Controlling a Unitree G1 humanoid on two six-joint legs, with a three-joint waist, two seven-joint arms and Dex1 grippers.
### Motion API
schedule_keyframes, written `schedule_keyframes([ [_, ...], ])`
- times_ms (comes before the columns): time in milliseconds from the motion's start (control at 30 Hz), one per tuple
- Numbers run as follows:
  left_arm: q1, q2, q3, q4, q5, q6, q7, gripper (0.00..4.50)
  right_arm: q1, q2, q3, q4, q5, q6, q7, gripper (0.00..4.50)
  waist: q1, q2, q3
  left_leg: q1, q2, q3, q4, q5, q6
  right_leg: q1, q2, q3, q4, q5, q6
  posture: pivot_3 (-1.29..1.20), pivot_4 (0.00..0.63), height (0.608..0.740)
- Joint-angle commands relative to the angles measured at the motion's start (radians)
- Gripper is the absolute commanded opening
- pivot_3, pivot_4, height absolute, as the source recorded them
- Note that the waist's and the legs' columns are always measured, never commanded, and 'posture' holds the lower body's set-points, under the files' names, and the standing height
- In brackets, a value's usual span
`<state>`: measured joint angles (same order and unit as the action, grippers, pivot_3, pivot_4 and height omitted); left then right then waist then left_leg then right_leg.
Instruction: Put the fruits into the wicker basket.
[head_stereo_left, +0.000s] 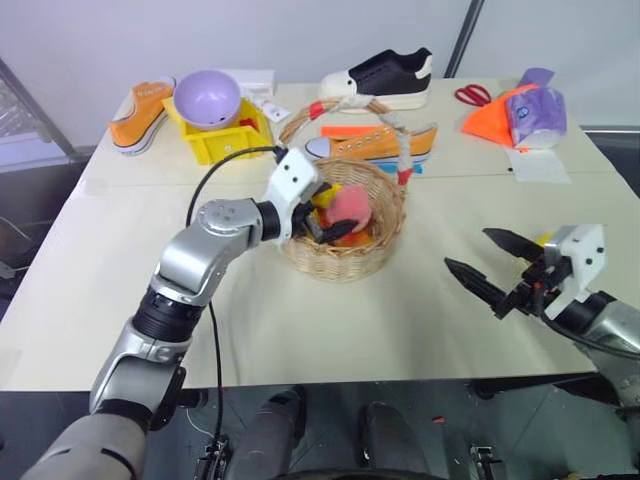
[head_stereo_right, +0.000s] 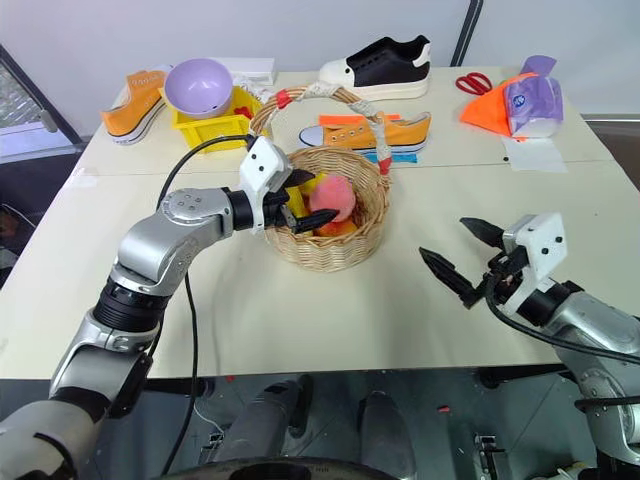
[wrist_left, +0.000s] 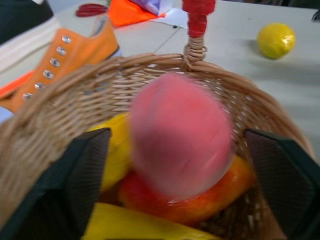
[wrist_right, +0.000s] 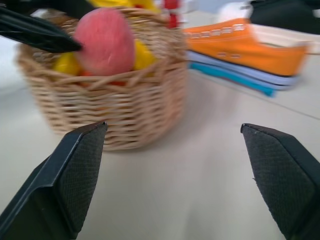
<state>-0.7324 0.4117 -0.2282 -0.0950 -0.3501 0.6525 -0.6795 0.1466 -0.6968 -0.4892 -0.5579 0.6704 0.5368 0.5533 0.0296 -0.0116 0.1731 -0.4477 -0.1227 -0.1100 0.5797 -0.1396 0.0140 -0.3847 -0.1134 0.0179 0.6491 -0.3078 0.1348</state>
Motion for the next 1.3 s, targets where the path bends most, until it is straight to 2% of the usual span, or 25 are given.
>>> schedule_keyframes([
  [33, 0.012, 0.021, 0.077, -0.069, -0.055, -0.076, -0.084, 4.46, -0.008, 0.009, -0.082, 0.062, -0.058, 0.005, -0.096, 4.50, 0.000, 0.000, 0.000, 0.000, 0.000, 0.000, 0.000, 0.000, 0.000, 0.000, 0.000, 0.000, 0.000, 0.000, 0.000, 0.00, 0.150, 0.740],
  [133, 0.077, 0.025, 0.133, -0.170, -0.208, -0.046, -0.195, 4.46, -0.028, 0.000, -0.083, 0.155, -0.152, 0.022, -0.186, 4.50, -0.003, 0.000, 0.000, 0.001, 0.000, 0.000, 0.000, 0.000, 0.000, 0.001, 0.000, 0.000, 0.000, 0.000, -0.001, 0.00, 0.150, 0.740],
  [233, 0.140, 0.065, 0.107, -0.282, -0.292, 0.003, -0.287, 4.46, -0.086, 0.014, -0.075, 0.245, -0.199, 0.044, -0.264, 4.50, -0.006, 0.001, 0.000, 0.001, 0.000, 0.000, 0.000, 0.000, 0.000, 0.001, 0.000, 0.000, 0.000, -0.001, -0.002, 0.00, 0.150, 0.740],
  [400, 0.172, 0.070, 0.046, -0.338, -0.282, 0.016, -0.289, 4.46, -0.214, 0.041, -0.058, 0.415, -0.250, 0.090, -0.364, 4.50, -0.017, 0.002, -0.001, 0.004, 0.000, 0.000, 0.001, 0.000, 0.000, 0.004, 0.000, 0.000, 0.001, -0.002, -0.004, 0.00, 0.150, 0.740],
  [633, 0.179, 0.045, 0.011, -0.354, -0.268, 0.019, -0.246, 4.46, -0.377, 0.075, -0.046, 0.617, -0.254, 0.129, -0.402, 4.50, -0.020, 0.002, -0.001, 0.004, 0.000, 0.000, 0.001, 0.001, 0.000, 0.005, 0.001, 0.000, 0.001, -0.002, -0.004, 0.00, 0.150, 0.740],
  [900, 0.180, 0.045, 0.008, -0.351, -0.265, 0.022, -0.219, 4.46, -0.433, 0.087, -0.026, 0.709, -0.270, 0.149, -0.398, 4.50, -0.019, 0.002, -0.001, 0.004, 0.000, 0.000, 0.001, 0.001, 0.000, 0.005, 0.001, 0.000, 0.001, 0.000, -0.001, 0.00, 0.150, 0.740],
  [933, 0.180, 0.045, 0.008, -0.352, -0.266, 0.023, -0.217, 4.50, -0.436, 0.088, -0.028, 0.714, -0.268, 0.146, -0.398, 4.09, -0.019, 0.002, -0.001, 0.004, 0.000, 0.000, 0.001, 0.001, 0.000, 0.005, 0.001, 0.000, 0.001, 0.000, -0.001, 0.00, 0.150, 0.740],
  [967, 0.180, 0.045, 0.009, -0.352, -0.266, 0.023, -0.216, 4.50, -0.437, 0.090, -0.030, 0.717, -0.267, 0.143, -0.397, 3.95, -0.019, 0.003, -0.001, 0.004, 0.000, 0.000, 0.001, 0.001, 0.000, 0.005, 0.001, 0.000, 0.001, 0.000, -0.001, 0.00, 0.150, 0.740],
  [1000, 0.180, 0.046, 0.010, -0.352, -0.266, 0.023, -0.215, 4.50, -0.436, 0.089, -0.028, 0.716, -0.270, 0.131, -0.393, 3.62, -0.019, 0.003, -0.001, 0.004, 0.000, 0.000, 0.001, 0.001, 0.000, 0.005, 0.001, 0.000, 0.001, 0.000, -0.001, 0.00, 0.150, 0.740],
  [1067, 0.182, 0.052, 0.019, -0.350, -0.266, 0.018, -0.214, 4.50, -0.418, 0.079, -0.012, 0.684, -0.280, 0.109, -0.371, 2.61, -0.019, 0.003, 0.000, 0.004, 0.000, 0.000, 0.001, 0.001, 0.000, 0.005, 0.001, 0.000, 0.001, 0.000, -0.001, 0.00, 0.150, 0.740],
  [1100, 0.185, 0.055, 0.035, -0.347, -0.270, 0.014, -0.211, 4.50, -0.400, 0.071, 0.005, 0.645, -0.289, 0.095, -0.351, 2.32, -0.019, 0.003, 0.000, 0.004, 0.000, 0.000, 0.001, 0.001, 0.000, 0.005, 0.001, 0.000, 0.001, 0.000, -0.001, 0.00, 0.150, 0.740],
  [1233, 0.215, 0.094, 0.136, -0.316, -0.284, -0.001, -0.195, 4.50, -0.311, 0.014, 0.086, 0.409, -0.284, 0.062, -0.199, 2.32, -0.025, 0.007, 0.000, 0.004, 0.000, 0.001, 0.000, 0.001, 0.000, 0.003, 0.001, 0.000, 0.001, 0.000, -0.001, 0.00, 0.150, 0.740],
  [1300, 0.253, 0.119, 0.224, -0.283, -0.281, -0.036, -0.182, 4.50, -0.264, -0.022, 0.116, 0.233, -0.209, 0.059, -0.069, 2.32, -0.029, 0.008, 0.000, 0.004, 0.000, 0.001, 0.000, 0.001, 0.000, 0.002, 0.001, 0.000, 0.002, 0.000, -0.001, 0.00, 0.150, 0.740],
])
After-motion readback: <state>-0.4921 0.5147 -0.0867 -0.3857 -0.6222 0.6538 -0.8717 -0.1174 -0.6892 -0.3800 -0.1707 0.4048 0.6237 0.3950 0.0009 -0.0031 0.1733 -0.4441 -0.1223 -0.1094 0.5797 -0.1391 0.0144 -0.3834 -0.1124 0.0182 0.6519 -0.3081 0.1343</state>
